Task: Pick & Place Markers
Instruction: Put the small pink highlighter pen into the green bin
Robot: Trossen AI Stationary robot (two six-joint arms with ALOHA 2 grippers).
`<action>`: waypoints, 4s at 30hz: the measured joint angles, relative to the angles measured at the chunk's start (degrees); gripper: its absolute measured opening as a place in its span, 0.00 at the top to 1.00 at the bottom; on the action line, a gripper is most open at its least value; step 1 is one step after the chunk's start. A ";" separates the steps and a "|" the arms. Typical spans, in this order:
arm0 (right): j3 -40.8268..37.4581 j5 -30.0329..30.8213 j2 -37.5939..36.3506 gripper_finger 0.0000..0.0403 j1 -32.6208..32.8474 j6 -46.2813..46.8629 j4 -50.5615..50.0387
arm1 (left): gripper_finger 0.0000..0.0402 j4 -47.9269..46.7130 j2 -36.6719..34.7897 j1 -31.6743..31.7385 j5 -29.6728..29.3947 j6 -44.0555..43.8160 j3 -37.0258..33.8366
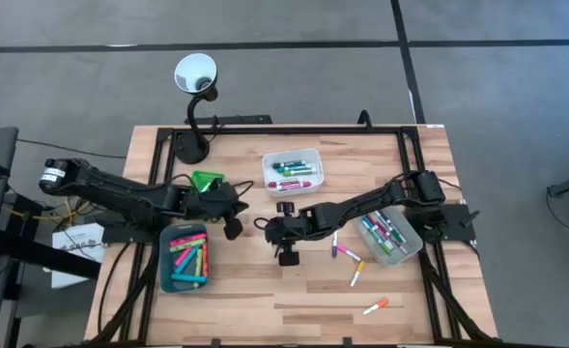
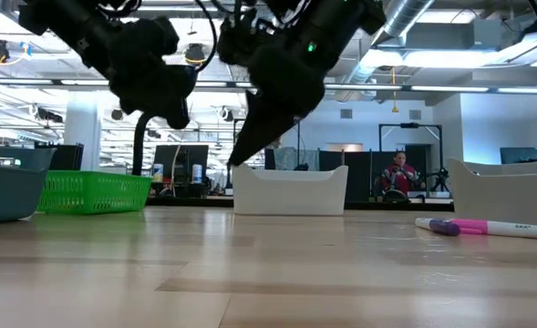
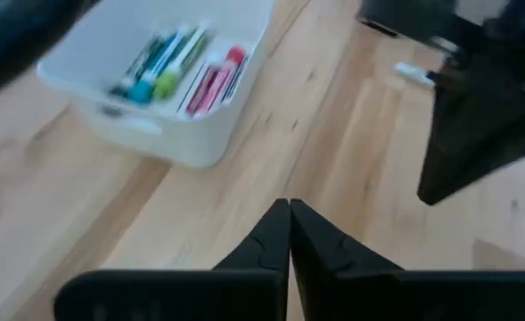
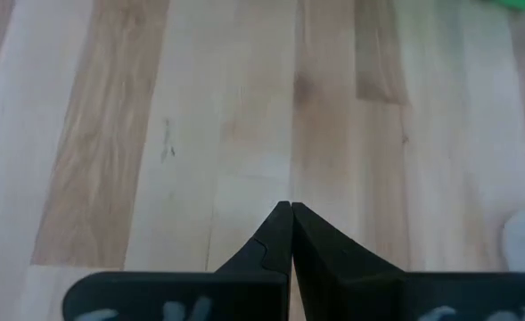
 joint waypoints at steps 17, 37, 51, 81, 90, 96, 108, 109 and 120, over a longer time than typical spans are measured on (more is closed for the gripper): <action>0.09 0.08 -13.45 1.00 9.18 23.32 -30.99 | 0.98 5.37 0.00 -1.32 0.00 0.51 0.00; -1.06 -7.17 -13.50 0.62 21.02 36.07 -40.85 | 0.98 5.87 0.00 -1.30 0.00 0.23 0.02; -15.07 -8.68 -13.48 0.57 12.01 36.09 -31.84 | 0.98 6.53 0.00 -1.37 0.00 0.04 0.04; -24.96 -16.06 -13.59 0.93 4.07 29.79 -20.85 | 0.98 7.01 0.02 -1.32 0.00 -2.13 0.07; -19.68 -15.71 -13.26 0.94 4.03 29.29 -23.67 | 0.98 7.08 0.02 -1.32 0.00 -2.13 0.07; -9.35 -13.35 -13.30 0.93 4.12 22.31 -30.22 | 0.98 7.08 0.02 -1.32 0.00 -2.13 0.07; -2.02 3.06 -25.21 0.91 6.74 7.29 -32.68 | 0.98 7.11 0.02 -2.19 7.15 -0.35 0.07; -4.94 3.72 -27.74 0.91 6.89 7.02 -28.64 | 0.98 7.34 0.02 -2.56 7.15 0.79 0.07; -40.16 4.45 -38.74 0.91 2.70 4.79 40.91 | 0.90 16.74 0.02 -4.45 8.16 11.40 0.07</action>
